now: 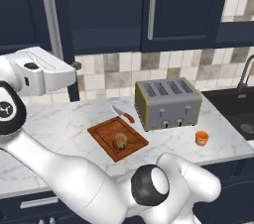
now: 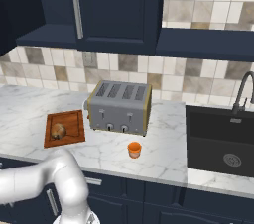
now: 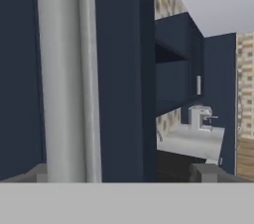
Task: Pick the bread, place it on the cutting board, pick the jam, place it on the counter, and close the cabinet.
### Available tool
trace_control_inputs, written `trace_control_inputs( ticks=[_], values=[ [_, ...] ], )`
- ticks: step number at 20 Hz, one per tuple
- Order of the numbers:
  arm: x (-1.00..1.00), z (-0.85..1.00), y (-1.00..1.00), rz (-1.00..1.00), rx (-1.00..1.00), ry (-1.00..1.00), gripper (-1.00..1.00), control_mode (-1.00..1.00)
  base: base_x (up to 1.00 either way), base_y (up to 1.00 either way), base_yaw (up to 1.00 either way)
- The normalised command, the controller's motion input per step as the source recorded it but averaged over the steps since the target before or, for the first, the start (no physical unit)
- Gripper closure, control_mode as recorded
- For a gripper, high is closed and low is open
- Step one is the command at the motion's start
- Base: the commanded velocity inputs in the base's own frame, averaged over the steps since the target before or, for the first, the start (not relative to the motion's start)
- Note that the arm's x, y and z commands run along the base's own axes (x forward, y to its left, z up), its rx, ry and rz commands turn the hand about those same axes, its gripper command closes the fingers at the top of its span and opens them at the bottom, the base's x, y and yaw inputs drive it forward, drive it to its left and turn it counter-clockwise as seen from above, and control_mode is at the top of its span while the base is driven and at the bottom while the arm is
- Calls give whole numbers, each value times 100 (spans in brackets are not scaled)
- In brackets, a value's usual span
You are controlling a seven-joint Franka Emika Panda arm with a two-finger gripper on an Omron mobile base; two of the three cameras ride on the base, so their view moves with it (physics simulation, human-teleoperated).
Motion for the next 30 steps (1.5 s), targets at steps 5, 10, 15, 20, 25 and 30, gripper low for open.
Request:
trace_control_inputs(
  ticks=[5,10,15,20,25,30],
  values=[
    [-5,0,-35,2,0,0,-100,-100,0,0,0],
    [-2,0,-47,6,0,0,-100,-100,0,0,0],
    [0,0,-51,9,0,0,-100,-100,0,0,0],
    [0,-1,-45,12,0,0,-100,-100,0,0,0],
    [6,-5,-31,10,0,0,-100,-100,0,0,0],
    [17,-6,-21,4,0,0,-100,-100,0,0,0]
  ],
)
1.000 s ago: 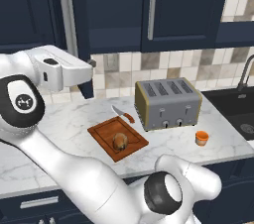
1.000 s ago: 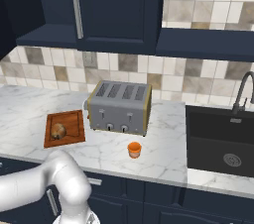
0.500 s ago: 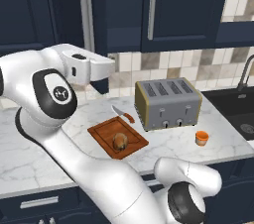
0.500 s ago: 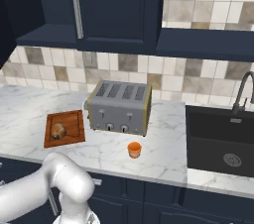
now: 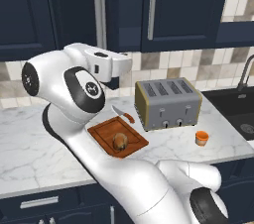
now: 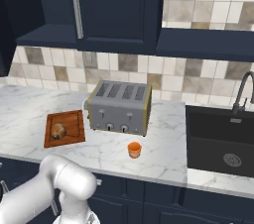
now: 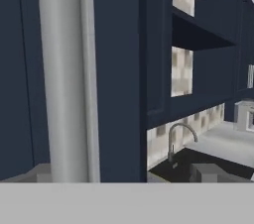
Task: Pick the bread, place it on the cutting board, pick the jam, place it on the counter, and close the cabinet.
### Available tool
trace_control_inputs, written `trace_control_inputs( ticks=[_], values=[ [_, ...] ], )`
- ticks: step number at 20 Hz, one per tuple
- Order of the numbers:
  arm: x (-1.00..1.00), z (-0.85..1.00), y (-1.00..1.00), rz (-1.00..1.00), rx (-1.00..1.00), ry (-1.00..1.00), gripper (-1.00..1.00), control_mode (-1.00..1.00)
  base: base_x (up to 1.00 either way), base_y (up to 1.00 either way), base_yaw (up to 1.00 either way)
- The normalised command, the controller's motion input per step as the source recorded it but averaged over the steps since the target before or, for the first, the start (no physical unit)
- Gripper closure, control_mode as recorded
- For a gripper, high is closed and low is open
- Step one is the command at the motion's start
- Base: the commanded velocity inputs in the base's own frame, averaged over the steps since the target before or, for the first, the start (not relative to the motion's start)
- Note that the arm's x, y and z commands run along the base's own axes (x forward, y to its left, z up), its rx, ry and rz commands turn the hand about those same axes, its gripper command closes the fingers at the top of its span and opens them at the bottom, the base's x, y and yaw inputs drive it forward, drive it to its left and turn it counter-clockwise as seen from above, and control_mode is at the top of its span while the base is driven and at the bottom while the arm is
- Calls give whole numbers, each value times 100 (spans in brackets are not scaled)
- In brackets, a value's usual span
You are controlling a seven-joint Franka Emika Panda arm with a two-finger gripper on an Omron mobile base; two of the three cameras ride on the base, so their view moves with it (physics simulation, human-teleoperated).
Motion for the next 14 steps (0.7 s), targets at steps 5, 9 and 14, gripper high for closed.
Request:
trace_control_inputs(
  ticks=[5,9,14],
  values=[
    [32,-5,-9,0,0,0,-100,-100,0,0,0],
    [42,-6,-6,0,0,0,-100,-100,0,0,0],
    [43,-2,-9,0,0,0,-100,-100,0,0,0]
  ],
)
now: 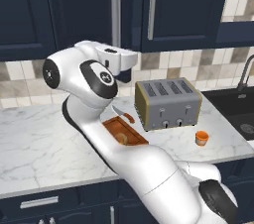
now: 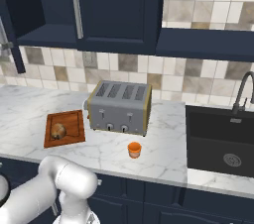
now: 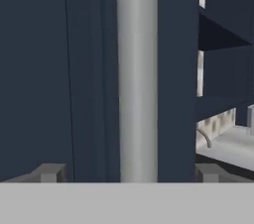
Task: Pick the bread, place it on the cutting board, pick the jam, place it on the counter, and close the cabinet.
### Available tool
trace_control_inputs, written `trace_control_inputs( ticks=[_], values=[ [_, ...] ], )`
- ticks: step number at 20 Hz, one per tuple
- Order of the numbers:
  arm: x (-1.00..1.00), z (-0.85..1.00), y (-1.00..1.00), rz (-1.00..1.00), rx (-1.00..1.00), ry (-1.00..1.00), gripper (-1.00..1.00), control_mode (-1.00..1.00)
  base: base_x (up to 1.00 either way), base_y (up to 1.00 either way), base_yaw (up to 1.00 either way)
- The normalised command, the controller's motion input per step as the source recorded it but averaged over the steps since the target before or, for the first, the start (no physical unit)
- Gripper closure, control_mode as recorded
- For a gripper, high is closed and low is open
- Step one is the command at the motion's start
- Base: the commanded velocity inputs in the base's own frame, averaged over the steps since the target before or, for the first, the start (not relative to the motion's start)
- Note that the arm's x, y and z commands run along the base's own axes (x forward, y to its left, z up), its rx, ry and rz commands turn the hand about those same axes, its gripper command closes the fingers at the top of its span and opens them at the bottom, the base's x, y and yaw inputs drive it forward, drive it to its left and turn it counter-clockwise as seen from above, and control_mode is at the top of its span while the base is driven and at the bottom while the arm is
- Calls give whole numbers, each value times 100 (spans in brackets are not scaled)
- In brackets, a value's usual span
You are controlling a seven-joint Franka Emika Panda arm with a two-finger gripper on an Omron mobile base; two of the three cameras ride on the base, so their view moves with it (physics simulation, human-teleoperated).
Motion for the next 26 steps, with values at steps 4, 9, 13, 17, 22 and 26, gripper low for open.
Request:
trace_control_inputs(
  ticks=[4,9,13,17,22,26],
  values=[
    [36,0,-14,0,0,0,-100,-100,0,0,0],
    [32,0,-19,0,0,0,-100,-100,0,0,0],
    [32,0,-15,0,0,0,-100,-100,0,0,0],
    [34,0,-13,0,0,0,-100,-100,0,0,0],
    [39,0,-9,0,0,0,-100,-100,0,0,0],
    [48,0,-3,0,0,0,-100,-100,0,0,0]
  ],
)
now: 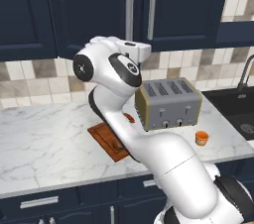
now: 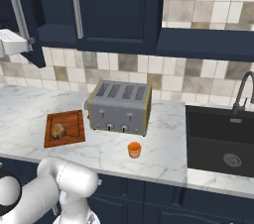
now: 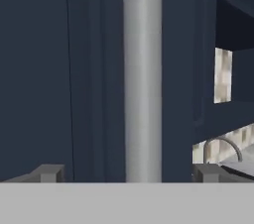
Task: Pick the bread, place it on the cutting board, pick the jam, place it on the counter, and close the cabinet.
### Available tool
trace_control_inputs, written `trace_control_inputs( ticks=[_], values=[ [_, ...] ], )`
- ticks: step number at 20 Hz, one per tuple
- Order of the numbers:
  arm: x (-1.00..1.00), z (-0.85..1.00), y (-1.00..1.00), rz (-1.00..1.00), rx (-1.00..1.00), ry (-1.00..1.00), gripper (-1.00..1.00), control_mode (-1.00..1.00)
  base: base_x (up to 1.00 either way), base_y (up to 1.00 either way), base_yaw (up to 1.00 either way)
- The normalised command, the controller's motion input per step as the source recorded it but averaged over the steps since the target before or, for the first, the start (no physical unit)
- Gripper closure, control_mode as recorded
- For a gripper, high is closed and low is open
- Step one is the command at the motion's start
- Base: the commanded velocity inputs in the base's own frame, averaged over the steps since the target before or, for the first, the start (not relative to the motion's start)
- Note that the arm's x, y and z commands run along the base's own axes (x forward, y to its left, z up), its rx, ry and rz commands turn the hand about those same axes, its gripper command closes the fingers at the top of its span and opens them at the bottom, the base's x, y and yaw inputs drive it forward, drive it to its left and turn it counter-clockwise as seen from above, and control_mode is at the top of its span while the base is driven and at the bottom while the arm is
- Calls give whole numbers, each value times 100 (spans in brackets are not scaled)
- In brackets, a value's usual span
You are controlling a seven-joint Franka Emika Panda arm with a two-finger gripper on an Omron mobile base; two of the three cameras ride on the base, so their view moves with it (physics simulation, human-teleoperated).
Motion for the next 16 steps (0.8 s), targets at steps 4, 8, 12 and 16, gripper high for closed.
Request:
trace_control_inputs(
  ticks=[4,8,12,16],
  values=[
    [58,0,-1,-1,0,0,-100,-100,0,0,0],
    [55,0,0,-1,0,0,-100,-100,0,0,0],
    [59,0,0,-2,0,0,-100,-100,0,0,0],
    [62,0,0,-3,0,0,-100,-100,0,0,0]
  ],
)
